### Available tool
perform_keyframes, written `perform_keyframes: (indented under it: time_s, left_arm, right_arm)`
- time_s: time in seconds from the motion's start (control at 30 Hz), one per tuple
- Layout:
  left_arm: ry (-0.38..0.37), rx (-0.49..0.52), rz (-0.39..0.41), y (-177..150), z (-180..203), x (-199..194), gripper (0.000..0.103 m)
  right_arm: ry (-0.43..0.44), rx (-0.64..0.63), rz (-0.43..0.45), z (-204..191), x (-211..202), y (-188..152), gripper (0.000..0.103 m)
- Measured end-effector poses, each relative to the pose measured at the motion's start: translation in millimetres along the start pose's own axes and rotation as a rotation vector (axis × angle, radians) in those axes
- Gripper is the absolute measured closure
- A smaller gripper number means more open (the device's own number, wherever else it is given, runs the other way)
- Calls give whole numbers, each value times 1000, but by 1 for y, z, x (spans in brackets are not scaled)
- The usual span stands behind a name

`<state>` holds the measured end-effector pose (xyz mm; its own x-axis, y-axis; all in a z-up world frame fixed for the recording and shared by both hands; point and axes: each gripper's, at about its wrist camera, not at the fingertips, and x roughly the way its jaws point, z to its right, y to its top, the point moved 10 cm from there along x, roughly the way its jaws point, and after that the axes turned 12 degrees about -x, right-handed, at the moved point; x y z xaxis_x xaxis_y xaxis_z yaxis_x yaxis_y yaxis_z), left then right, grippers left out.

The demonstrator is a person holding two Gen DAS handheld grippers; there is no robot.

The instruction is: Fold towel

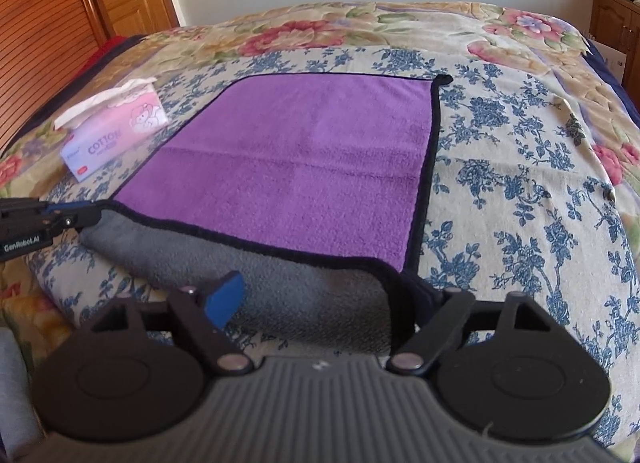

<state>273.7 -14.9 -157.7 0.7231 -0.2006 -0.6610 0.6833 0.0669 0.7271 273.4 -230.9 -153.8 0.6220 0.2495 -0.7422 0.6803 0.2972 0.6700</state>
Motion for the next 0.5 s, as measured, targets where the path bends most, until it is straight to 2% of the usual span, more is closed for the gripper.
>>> perform_keyframes:
  time_s: [0.23,0.5]
  left_arm:
    - [5,0,-5,-2,0,2,92]
    - [9,6,-14,-4,-1,4,89]
  right_arm:
    - [20,35,-11,11,-3,-1,41]
    - [5,35,-33,16,-3,-3,58]
